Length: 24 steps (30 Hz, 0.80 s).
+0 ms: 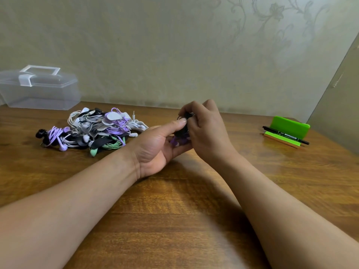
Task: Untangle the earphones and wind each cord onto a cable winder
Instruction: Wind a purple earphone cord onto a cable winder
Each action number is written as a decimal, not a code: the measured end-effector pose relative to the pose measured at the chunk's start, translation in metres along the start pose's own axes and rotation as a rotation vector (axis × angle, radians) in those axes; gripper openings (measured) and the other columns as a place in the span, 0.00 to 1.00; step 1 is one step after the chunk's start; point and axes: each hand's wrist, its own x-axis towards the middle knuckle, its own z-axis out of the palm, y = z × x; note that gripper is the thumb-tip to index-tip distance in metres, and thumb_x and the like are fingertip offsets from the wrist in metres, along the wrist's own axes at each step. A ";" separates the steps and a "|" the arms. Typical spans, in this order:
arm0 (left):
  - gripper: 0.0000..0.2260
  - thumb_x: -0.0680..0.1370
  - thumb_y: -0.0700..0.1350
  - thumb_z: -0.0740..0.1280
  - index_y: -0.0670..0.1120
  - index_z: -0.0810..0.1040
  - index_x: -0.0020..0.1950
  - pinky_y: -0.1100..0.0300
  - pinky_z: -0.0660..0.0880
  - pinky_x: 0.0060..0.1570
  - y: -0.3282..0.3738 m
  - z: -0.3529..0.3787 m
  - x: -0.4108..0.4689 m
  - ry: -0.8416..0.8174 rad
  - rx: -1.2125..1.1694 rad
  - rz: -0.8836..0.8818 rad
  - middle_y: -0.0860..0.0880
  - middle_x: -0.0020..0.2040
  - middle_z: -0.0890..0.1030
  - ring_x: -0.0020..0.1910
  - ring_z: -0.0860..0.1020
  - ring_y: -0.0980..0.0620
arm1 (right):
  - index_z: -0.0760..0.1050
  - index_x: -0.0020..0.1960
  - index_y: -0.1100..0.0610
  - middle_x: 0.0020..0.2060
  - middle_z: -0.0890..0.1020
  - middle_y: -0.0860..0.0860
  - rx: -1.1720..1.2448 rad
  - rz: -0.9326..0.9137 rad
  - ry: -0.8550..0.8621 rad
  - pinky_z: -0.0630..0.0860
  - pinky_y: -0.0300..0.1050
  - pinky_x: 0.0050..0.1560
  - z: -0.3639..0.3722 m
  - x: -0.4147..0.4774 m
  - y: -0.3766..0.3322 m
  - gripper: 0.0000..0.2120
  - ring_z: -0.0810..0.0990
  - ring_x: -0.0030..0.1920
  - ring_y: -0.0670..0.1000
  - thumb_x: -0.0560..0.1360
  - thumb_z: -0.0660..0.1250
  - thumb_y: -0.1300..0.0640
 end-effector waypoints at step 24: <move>0.08 0.80 0.47 0.69 0.43 0.78 0.52 0.51 0.81 0.51 -0.008 -0.001 0.005 0.152 0.282 0.118 0.48 0.41 0.82 0.39 0.81 0.53 | 0.84 0.56 0.56 0.50 0.75 0.51 0.044 -0.001 0.137 0.77 0.40 0.52 0.008 0.001 0.011 0.15 0.77 0.49 0.45 0.80 0.60 0.66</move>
